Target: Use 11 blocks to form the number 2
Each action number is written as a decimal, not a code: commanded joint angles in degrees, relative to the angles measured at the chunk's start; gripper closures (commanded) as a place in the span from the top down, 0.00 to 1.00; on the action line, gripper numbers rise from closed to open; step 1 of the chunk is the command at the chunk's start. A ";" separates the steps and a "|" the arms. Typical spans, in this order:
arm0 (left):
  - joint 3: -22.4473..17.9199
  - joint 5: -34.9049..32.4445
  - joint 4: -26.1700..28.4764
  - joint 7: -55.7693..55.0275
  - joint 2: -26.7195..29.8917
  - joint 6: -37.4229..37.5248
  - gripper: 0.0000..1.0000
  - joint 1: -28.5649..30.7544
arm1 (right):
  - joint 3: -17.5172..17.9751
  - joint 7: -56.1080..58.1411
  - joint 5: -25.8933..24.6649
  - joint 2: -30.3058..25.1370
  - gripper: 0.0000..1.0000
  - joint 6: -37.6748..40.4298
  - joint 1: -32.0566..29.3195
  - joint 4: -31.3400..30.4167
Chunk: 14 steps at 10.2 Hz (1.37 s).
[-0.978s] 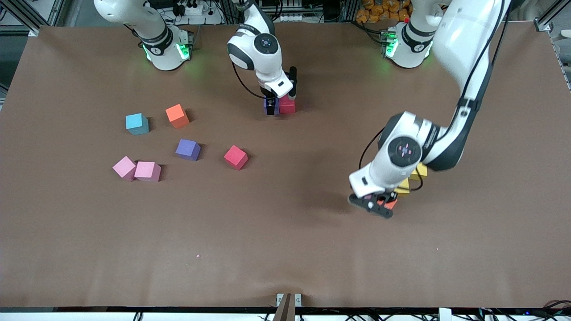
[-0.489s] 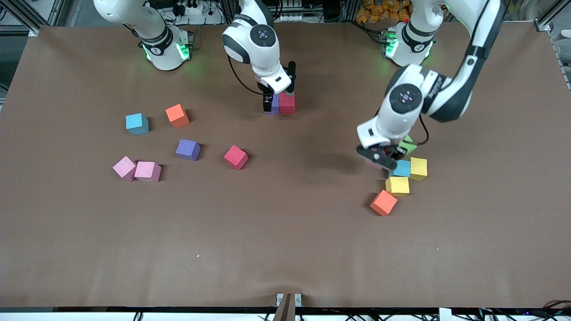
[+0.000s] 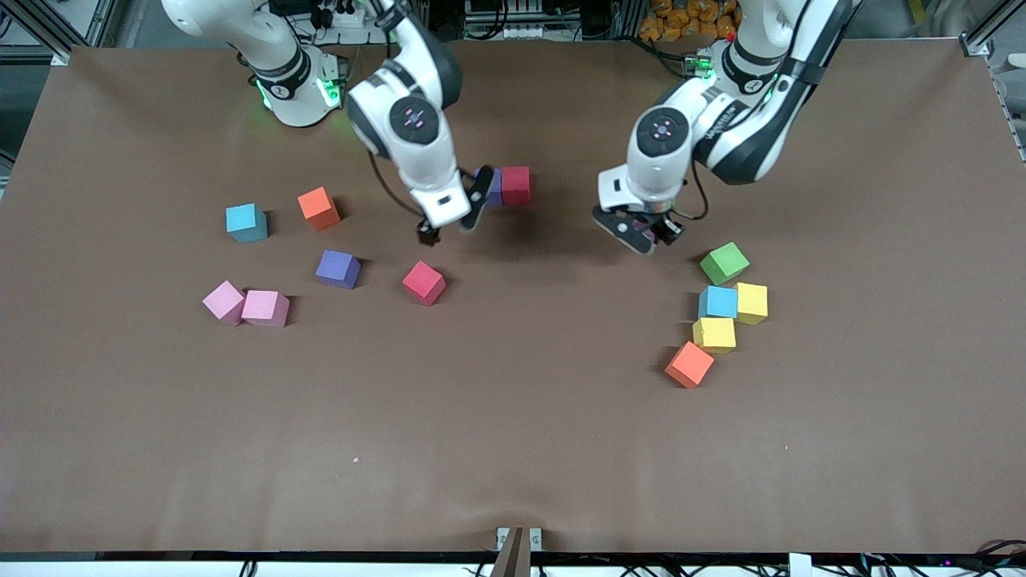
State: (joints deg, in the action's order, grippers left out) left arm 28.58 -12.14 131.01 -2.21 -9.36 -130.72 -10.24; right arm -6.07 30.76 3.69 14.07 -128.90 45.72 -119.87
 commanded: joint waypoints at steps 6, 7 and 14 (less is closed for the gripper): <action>12.54 -1.99 6.54 3.96 -4.07 -14.90 0.15 -0.04 | 0.80 -1.05 0.53 12.72 1.00 0.58 -11.44 14.38; 12.55 -5.58 6.71 3.97 -5.66 -16.66 0.15 -0.04 | 0.80 -3.14 0.53 14.13 1.00 0.32 -11.79 15.27; 12.81 -15.88 4.44 3.53 -12.60 -18.61 0.13 -3.56 | 0.80 -9.67 0.70 19.93 1.00 0.84 -14.51 25.98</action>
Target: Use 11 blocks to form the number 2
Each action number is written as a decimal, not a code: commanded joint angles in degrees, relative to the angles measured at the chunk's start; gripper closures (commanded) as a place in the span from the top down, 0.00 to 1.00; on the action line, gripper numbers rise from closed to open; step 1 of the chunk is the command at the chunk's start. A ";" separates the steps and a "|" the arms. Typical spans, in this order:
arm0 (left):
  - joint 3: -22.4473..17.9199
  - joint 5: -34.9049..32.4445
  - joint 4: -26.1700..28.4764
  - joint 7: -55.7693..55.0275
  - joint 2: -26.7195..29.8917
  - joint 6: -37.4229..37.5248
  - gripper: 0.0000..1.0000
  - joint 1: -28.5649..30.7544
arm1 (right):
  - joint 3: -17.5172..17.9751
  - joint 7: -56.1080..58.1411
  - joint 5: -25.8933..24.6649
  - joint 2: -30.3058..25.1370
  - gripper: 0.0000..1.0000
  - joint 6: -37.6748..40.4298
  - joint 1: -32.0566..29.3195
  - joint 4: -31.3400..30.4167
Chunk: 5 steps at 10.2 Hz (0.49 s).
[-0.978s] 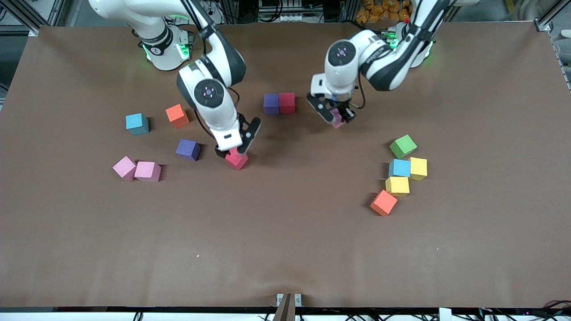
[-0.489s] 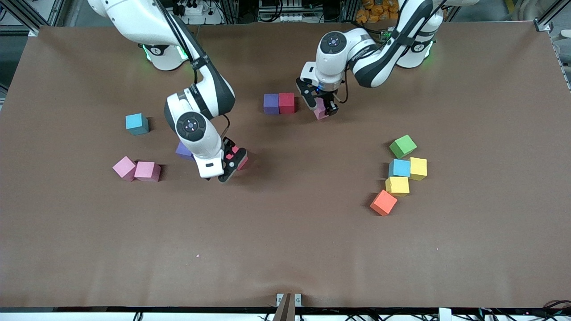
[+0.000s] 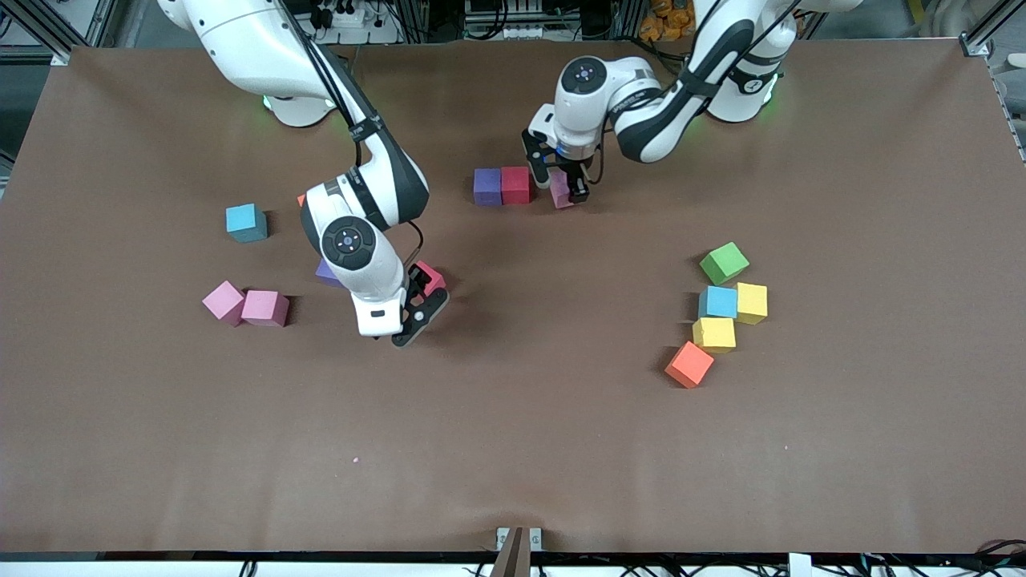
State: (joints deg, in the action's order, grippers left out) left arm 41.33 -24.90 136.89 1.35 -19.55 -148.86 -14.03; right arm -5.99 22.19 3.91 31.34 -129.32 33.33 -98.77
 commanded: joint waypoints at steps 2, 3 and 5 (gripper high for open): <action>0.07 -5.85 -2.41 -0.65 -4.44 -0.47 0.13 0.15 | 0.89 -1.09 1.45 4.60 1.00 1.27 -3.63 7.70; 0.07 -6.30 -3.02 -0.74 -5.23 -0.47 0.12 -1.07 | 0.81 -1.35 1.80 5.04 1.00 1.01 -3.19 8.41; 0.07 -6.30 -3.73 -0.91 -5.76 -0.47 0.12 -2.22 | 0.81 -1.80 1.72 5.13 1.00 0.91 -3.97 8.42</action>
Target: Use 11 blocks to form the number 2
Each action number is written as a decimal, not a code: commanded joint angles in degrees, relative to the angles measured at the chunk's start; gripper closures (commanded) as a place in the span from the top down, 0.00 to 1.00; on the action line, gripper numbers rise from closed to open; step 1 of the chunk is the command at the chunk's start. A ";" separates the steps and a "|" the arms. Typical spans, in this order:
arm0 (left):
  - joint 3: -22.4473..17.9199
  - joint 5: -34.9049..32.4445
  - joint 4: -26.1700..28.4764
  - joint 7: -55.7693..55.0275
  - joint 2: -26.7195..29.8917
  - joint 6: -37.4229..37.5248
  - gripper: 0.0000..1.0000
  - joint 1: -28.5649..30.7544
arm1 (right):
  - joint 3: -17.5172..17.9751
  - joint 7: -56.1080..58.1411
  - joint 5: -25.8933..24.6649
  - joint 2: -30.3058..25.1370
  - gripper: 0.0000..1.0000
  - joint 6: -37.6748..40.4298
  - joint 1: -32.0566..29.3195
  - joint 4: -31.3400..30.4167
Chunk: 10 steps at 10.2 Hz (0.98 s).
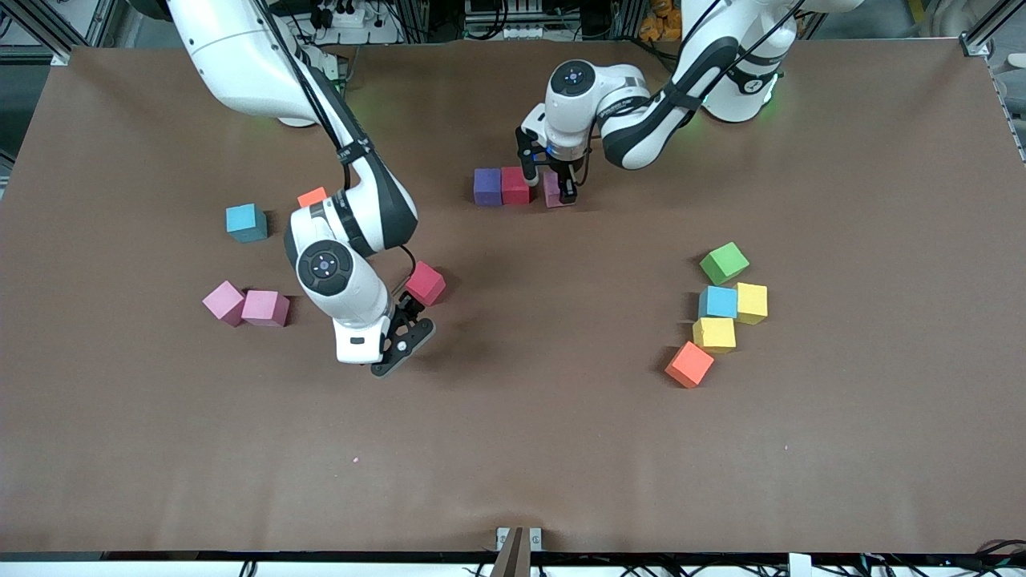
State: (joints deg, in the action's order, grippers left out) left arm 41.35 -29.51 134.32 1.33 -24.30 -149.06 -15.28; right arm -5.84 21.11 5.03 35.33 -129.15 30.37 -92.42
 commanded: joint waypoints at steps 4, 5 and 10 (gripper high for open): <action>-0.04 -1.86 -1.69 -0.80 -1.54 -0.27 0.12 -1.93 | 0.65 5.60 0.25 -2.71 1.00 2.67 -6.54 -2.65; -0.13 -1.95 -1.95 -0.80 -1.71 -0.27 0.12 -2.20 | 0.65 5.52 0.25 -4.81 1.00 2.67 -6.64 -5.46; -0.30 -6.79 -3.62 -0.80 -3.82 -0.27 0.13 -1.59 | 0.74 5.43 0.42 -9.31 1.00 3.63 -6.29 -11.47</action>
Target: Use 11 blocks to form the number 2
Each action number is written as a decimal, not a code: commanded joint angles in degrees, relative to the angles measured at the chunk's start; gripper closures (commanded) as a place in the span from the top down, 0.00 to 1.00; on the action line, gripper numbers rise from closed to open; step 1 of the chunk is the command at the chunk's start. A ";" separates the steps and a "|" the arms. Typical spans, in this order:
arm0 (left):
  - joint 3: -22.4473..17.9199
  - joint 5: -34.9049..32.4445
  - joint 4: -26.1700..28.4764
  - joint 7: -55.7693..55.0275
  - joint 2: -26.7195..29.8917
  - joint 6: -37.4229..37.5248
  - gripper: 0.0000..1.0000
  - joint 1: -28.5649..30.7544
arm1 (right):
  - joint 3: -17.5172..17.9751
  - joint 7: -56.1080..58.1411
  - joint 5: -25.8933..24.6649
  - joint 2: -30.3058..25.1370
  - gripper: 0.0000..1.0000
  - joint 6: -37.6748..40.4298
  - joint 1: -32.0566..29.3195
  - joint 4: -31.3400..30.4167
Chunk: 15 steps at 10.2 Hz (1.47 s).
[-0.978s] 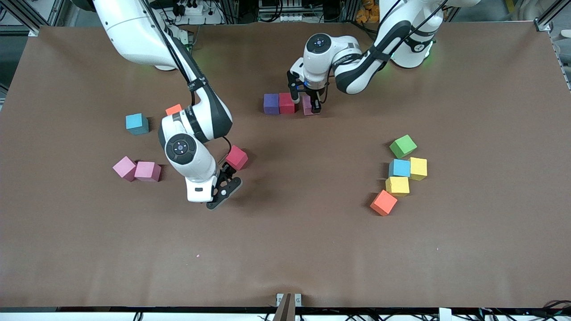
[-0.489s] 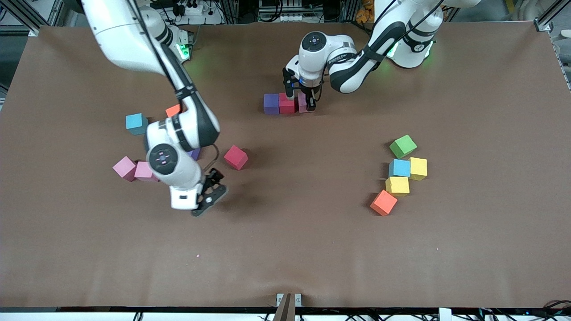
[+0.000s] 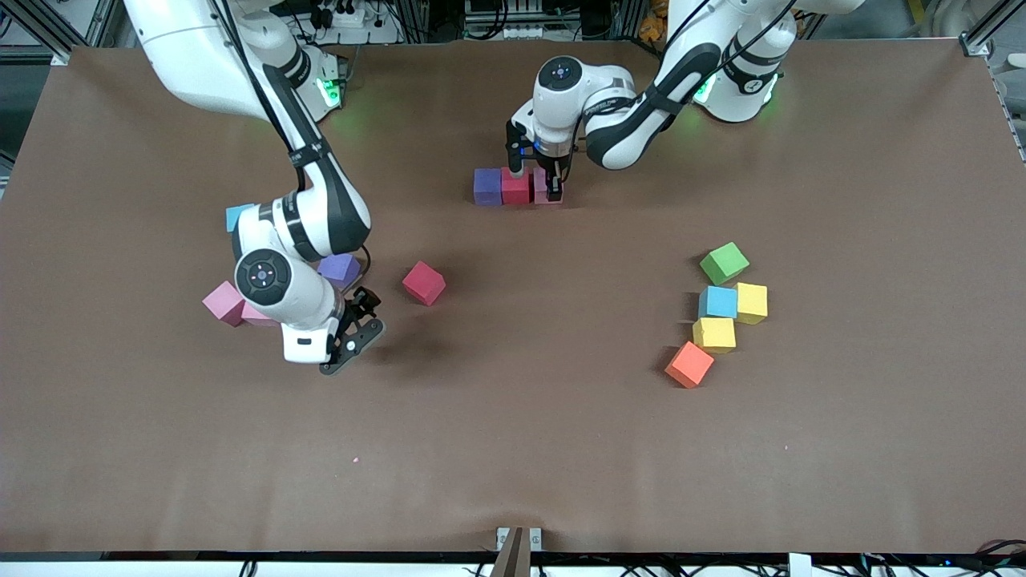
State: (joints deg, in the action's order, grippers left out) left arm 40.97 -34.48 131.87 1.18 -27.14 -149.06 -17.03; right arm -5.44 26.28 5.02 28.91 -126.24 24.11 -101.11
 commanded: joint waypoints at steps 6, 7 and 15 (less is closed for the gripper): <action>0.08 -1.81 -1.53 -0.83 -2.04 -0.18 0.24 -0.37 | 0.69 0.35 0.61 -1.93 1.00 -1.02 1.56 -2.51; 0.08 -1.81 -1.53 -0.91 -2.13 -0.09 0.25 -0.46 | 0.61 0.35 0.61 -1.92 1.00 -0.94 1.64 -2.51; 0.08 -1.81 -2.67 -2.50 -2.83 0.08 1.00 -0.81 | 0.70 0.26 0.61 -2.19 1.00 -0.58 2.61 -2.34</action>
State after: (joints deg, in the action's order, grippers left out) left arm 41.05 -34.55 130.21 0.29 -29.01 -149.05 -17.34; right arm -4.71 26.28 5.06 27.86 -126.67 26.30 -102.64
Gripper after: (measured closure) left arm 0.194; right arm 0.000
